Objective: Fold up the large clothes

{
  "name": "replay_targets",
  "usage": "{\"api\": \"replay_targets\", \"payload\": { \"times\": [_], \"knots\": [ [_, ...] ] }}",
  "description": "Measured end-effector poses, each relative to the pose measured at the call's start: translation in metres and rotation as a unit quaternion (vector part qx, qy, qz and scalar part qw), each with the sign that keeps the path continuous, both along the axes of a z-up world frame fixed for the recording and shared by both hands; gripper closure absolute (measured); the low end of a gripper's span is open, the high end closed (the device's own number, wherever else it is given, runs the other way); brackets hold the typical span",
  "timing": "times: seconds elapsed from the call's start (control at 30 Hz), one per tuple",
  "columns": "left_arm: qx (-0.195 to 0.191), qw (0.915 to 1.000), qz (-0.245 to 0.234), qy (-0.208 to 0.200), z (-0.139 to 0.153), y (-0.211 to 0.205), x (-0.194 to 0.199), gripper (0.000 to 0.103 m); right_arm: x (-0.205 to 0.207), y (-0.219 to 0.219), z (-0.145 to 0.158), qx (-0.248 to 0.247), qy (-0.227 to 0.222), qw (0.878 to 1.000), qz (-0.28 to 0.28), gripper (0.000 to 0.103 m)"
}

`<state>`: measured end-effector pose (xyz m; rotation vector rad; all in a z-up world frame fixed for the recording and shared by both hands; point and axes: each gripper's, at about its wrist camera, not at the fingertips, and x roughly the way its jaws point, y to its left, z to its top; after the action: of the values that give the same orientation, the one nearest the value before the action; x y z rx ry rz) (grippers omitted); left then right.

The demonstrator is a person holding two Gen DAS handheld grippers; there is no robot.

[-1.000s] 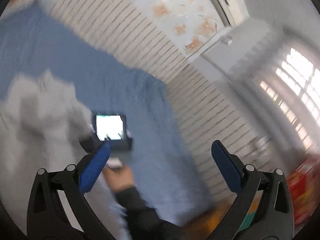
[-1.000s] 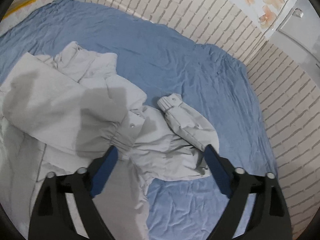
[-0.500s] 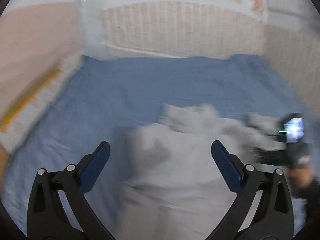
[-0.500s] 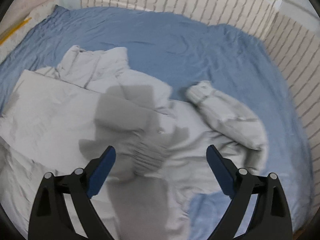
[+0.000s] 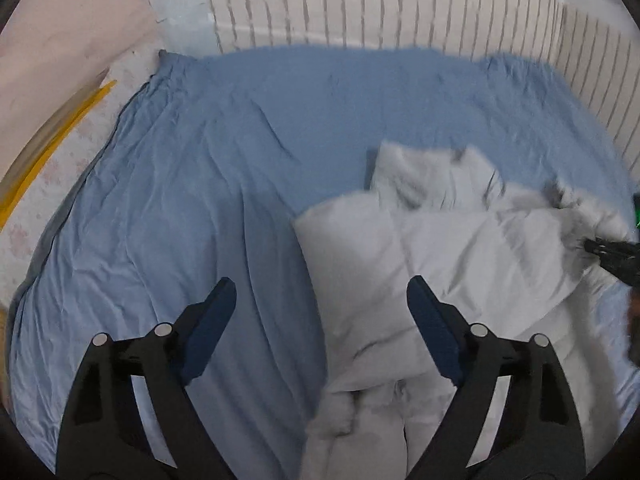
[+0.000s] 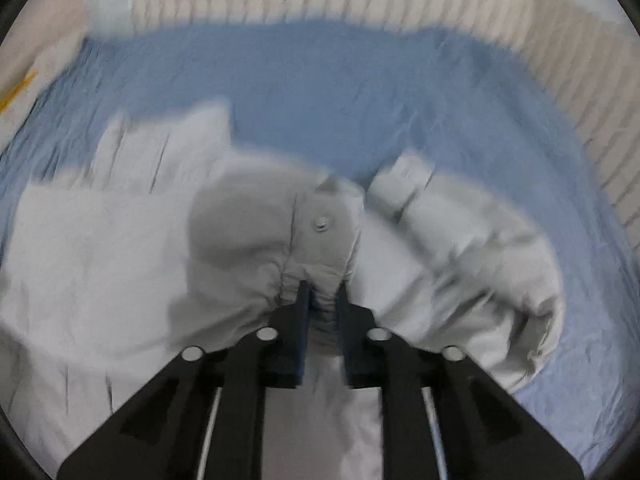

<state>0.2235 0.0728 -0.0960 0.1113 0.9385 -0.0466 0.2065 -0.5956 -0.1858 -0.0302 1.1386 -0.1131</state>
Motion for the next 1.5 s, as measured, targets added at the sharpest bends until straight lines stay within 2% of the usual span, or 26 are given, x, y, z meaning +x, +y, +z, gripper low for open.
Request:
{"api": "replay_targets", "payload": {
  "times": [0.03,0.07,0.1,0.17,0.2,0.23,0.3,0.37,0.4,0.43,0.5,0.53,0.63,0.7,0.83,1.03,1.07,1.1,1.13,1.17,1.2,1.27,1.3,1.37,1.43,1.5],
  "knots": [
    [-0.005,0.9999,-0.002,0.014,-0.012,-0.007,0.004,0.021,-0.008,0.003,0.0,-0.032,-0.007,0.999,0.013,0.085],
    [-0.014,0.9996,-0.004,0.023,-0.016,-0.003,0.004,0.023,-0.016,0.003,0.004,-0.08,-0.026,0.996,0.005,0.074],
    [-0.025,0.9991,-0.007,0.033,-0.025,-0.006,0.007,0.026,-0.026,0.001,0.009,-0.114,-0.049,0.992,-0.014,0.058],
    [-0.027,0.9983,-0.011,0.051,-0.049,-0.029,0.018,0.036,-0.038,-0.006,0.02,-0.051,-0.083,0.995,-0.028,0.049],
    [-0.02,0.998,-0.012,0.059,-0.062,-0.037,0.022,0.048,-0.039,-0.004,0.023,0.01,-0.091,0.995,-0.025,0.049],
    [-0.015,0.9971,-0.015,0.073,-0.075,-0.045,0.03,0.064,-0.036,0.003,0.021,0.025,-0.082,0.996,-0.016,0.049],
    [-0.009,0.9954,-0.01,0.095,-0.09,-0.047,0.036,0.076,-0.026,0.025,0.014,0.022,-0.073,0.997,0.013,0.05],
    [-0.006,0.9939,0.001,0.11,-0.105,-0.044,0.04,0.077,-0.01,0.045,-0.001,0.002,-0.069,0.997,0.033,0.057],
    [0.001,0.9935,0.008,0.113,-0.112,-0.041,0.039,0.084,-0.004,0.05,-0.012,-0.007,-0.057,0.998,0.035,0.085],
    [0.007,0.9928,0.017,0.119,-0.121,-0.036,0.035,0.086,0.0,0.054,-0.029,-0.006,-0.027,0.999,0.038,0.093],
    [-0.012,0.9922,0.023,0.122,-0.129,-0.029,0.029,0.086,-0.003,0.057,-0.044,-0.012,-0.012,0.999,0.043,0.092],
    [-0.019,0.9922,0.023,0.121,-0.133,-0.027,0.028,0.086,-0.008,0.062,-0.05,-0.039,-0.012,0.998,0.057,0.093],
    [-0.011,0.9899,0.022,0.14,-0.144,-0.034,0.045,0.086,0.003,0.069,-0.062,-0.086,-0.001,0.993,0.08,0.094],
    [-0.008,0.9867,0.029,0.16,-0.151,-0.04,0.063,0.087,0.017,0.067,-0.066,-0.084,0.009,0.994,0.076,0.097],
    [-0.021,0.9839,0.035,0.174,-0.164,-0.04,0.077,0.087,0.045,0.053,-0.076,-0.034,0.031,0.997,0.059,0.1],
    [-0.008,0.9851,0.036,0.168,-0.162,-0.038,0.075,0.088,0.036,0.06,-0.069,-0.048,0.018,0.995,0.08,0.1],
    [-0.016,0.9859,0.033,0.163,-0.155,-0.039,0.069,0.085,0.029,0.053,-0.058,-0.034,0.008,0.996,0.077,0.099],
    [-0.029,0.9871,0.027,0.155,-0.147,-0.038,0.063,0.072,0.025,0.045,-0.048,-0.021,-0.004,0.997,0.072,0.091],
    [-0.035,0.9883,0.024,0.146,-0.138,-0.041,0.056,0.046,0.02,0.031,-0.033,-0.014,-0.024,0.998,0.058,0.079],
    [-0.034,0.9911,0.025,0.127,-0.126,-0.041,0.047,0.034,0.017,0.02,-0.024,-0.021,-0.036,0.998,0.047,0.042],
    [-0.029,0.9938,0.028,0.104,-0.114,-0.041,0.04,0.019,0.015,0.004,-0.011,-0.044,-0.048,0.997,0.034,0.018],
    [-0.027,0.9978,0.015,0.058,-0.09,-0.044,0.024,0.012,0.016,-0.018,0.0,-0.089,-0.056,0.994,0.024,0.017],
    [-0.027,0.9985,0.006,0.046,-0.082,-0.045,0.018,0.007,0.02,-0.033,0.002,-0.128,-0.048,0.991,0.018,0.016],
    [-0.025,0.9993,-0.013,0.026,-0.066,-0.047,0.004,0.006,0.031,-0.059,-0.006,-0.177,-0.013,0.984,0.012,0.013],
    [-0.027,0.9991,-0.027,0.02,-0.059,-0.046,-0.003,0.006,0.043,-0.079,-0.022,-0.211,0.03,0.977,0.013,0.013],
    [-0.049,0.9981,-0.031,0.024,-0.055,-0.039,-0.011,0.006,0.05,-0.092,-0.039,-0.236,0.055,0.97,0.017,0.013]
  ]
}}
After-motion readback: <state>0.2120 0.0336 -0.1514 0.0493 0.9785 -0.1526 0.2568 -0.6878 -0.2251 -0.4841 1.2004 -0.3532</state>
